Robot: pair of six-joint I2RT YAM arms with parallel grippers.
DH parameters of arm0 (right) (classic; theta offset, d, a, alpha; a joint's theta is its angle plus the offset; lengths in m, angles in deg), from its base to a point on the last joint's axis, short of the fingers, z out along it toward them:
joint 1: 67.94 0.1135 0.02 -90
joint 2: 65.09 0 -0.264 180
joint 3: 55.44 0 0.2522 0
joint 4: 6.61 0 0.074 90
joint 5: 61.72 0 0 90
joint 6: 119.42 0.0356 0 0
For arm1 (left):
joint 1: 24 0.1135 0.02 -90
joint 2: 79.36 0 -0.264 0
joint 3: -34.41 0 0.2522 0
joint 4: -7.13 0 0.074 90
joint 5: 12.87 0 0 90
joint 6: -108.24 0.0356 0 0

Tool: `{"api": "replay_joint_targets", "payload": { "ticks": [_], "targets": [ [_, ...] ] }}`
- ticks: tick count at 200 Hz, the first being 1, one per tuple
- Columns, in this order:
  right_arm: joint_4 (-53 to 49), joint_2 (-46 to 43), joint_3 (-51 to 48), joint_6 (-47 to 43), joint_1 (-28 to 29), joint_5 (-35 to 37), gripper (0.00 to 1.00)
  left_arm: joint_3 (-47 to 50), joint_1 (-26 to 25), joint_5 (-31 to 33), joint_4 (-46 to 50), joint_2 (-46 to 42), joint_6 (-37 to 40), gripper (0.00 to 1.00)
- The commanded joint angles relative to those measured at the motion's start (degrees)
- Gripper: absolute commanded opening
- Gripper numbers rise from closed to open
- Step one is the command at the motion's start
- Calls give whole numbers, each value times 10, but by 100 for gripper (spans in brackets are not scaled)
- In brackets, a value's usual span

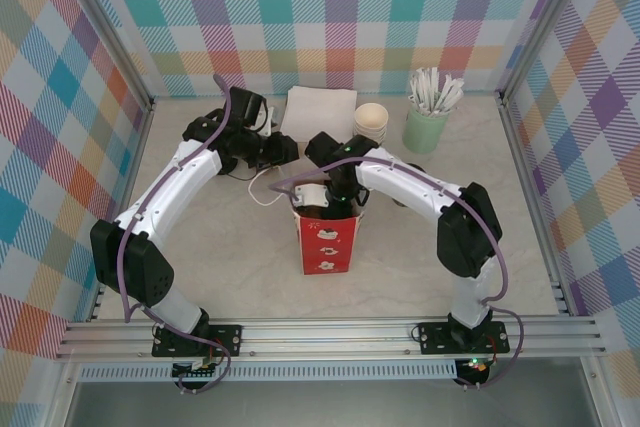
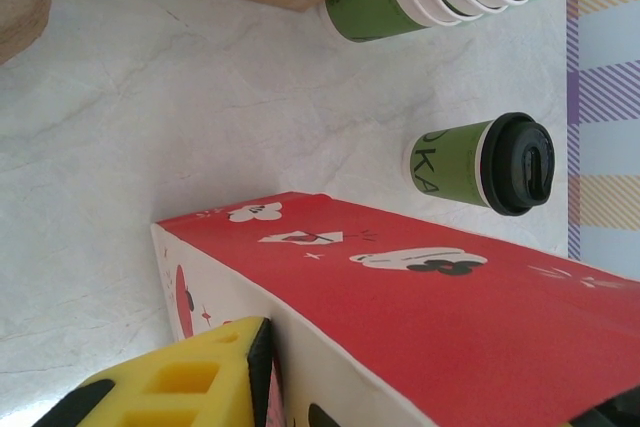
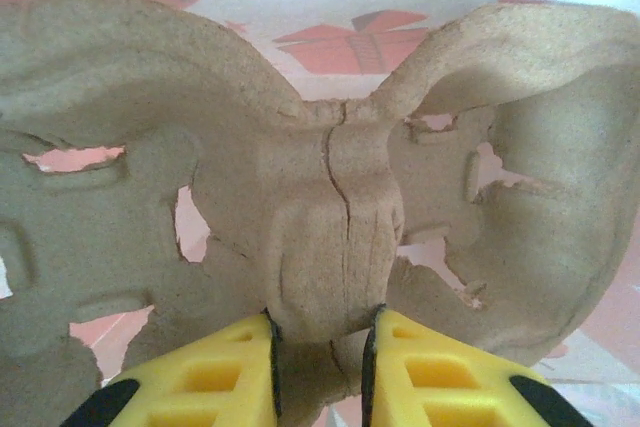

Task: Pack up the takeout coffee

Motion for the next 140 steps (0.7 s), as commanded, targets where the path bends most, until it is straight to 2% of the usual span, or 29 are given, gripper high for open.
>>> {"api": "replay_joint_targets", "payload": {
  "ticks": [1,140],
  "targets": [
    [-7,-35,14,2,-4,-19,23,9,-4,9,2,-17,-1,32],
    [-19,-43,29,-4,-4,-14,19,0,-12,25,9,-15,5,29]
  ]
}}
